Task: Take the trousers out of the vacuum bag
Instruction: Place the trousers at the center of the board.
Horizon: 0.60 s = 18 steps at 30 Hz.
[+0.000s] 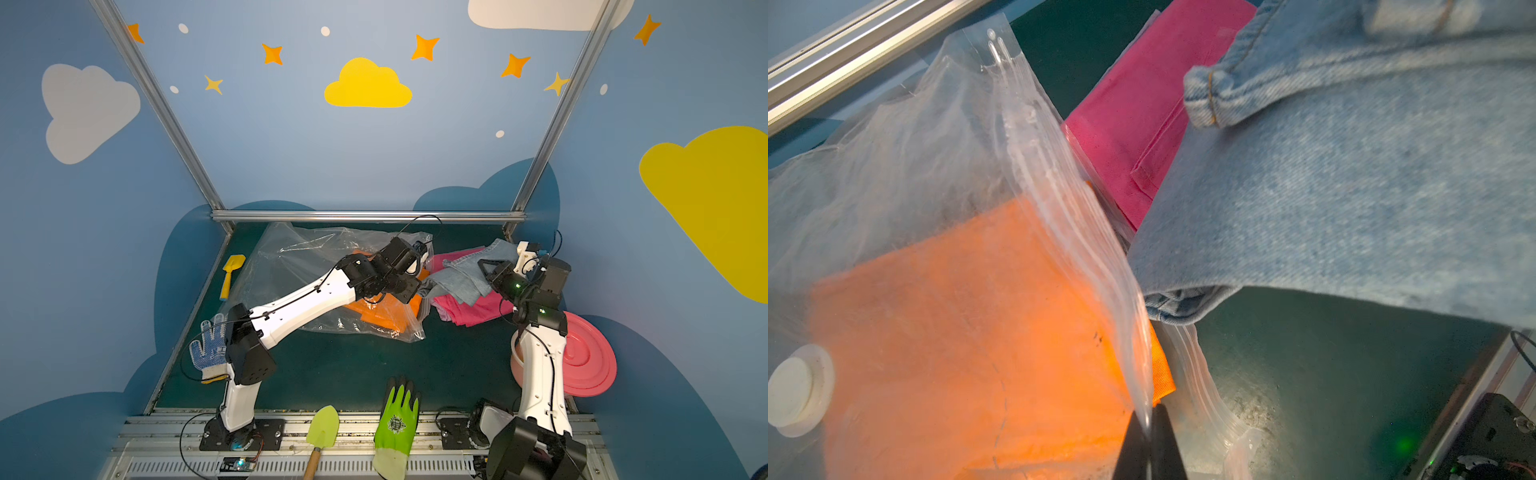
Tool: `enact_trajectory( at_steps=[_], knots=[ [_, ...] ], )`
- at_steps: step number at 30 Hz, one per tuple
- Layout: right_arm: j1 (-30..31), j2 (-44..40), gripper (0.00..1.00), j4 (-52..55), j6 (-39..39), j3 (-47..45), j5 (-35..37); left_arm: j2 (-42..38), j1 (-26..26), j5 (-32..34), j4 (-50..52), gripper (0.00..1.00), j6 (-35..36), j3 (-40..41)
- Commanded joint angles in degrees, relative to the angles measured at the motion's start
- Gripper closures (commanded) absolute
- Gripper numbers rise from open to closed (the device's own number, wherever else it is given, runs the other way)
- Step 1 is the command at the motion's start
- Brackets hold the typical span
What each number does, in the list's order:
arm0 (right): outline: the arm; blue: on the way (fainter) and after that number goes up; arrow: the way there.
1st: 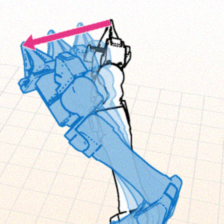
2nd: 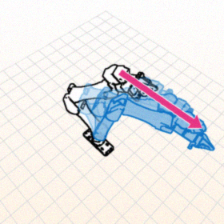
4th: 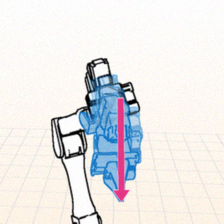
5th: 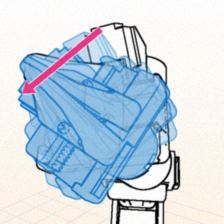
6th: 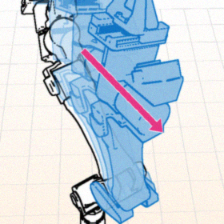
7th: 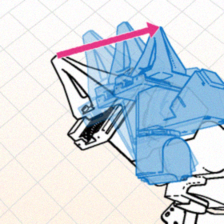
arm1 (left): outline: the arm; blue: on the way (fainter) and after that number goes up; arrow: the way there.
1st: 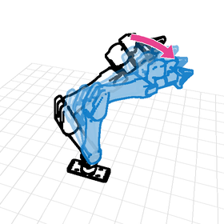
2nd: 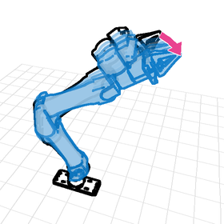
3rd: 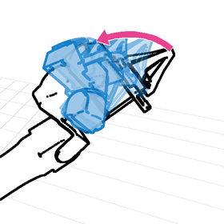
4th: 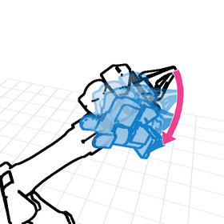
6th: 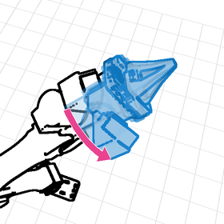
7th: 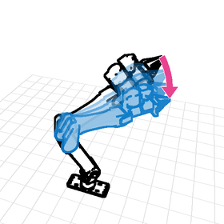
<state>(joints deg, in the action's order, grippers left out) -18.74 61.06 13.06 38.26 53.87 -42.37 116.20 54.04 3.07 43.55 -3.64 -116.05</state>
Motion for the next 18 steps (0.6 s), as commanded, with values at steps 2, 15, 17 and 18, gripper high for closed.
enact_trajectory(
  at_steps=[2, 15, 17, 18],
  knots=[
    [-0.5, -0.9, 1.0, -6.9, -1.7, 5.1, 0.8, 0.8, -0.2, -0.1, 0.5, 0.95, 0.6, -1.2],
    [-0.7, 3.1, 1.0, -10.4, -1.3, 10.5, 3.7, 1.0, -0.5, -0.3, 0.4, 0.95, 0.7, -1.1],
    [-0.7, 4.2, 1.0, -11.4, -0.9, 11.9, 3.4, 1.0, -0.5, -0.5, 0.3, 0.95, 0.8, -1.1],
    [-0.7, 4.8, 1.0, -11.5, -0.9, 12.5, 3.4, 1.0, -0.6, -0.5, 0.3, 0.95, 0.8, -1.1]
  ],
)
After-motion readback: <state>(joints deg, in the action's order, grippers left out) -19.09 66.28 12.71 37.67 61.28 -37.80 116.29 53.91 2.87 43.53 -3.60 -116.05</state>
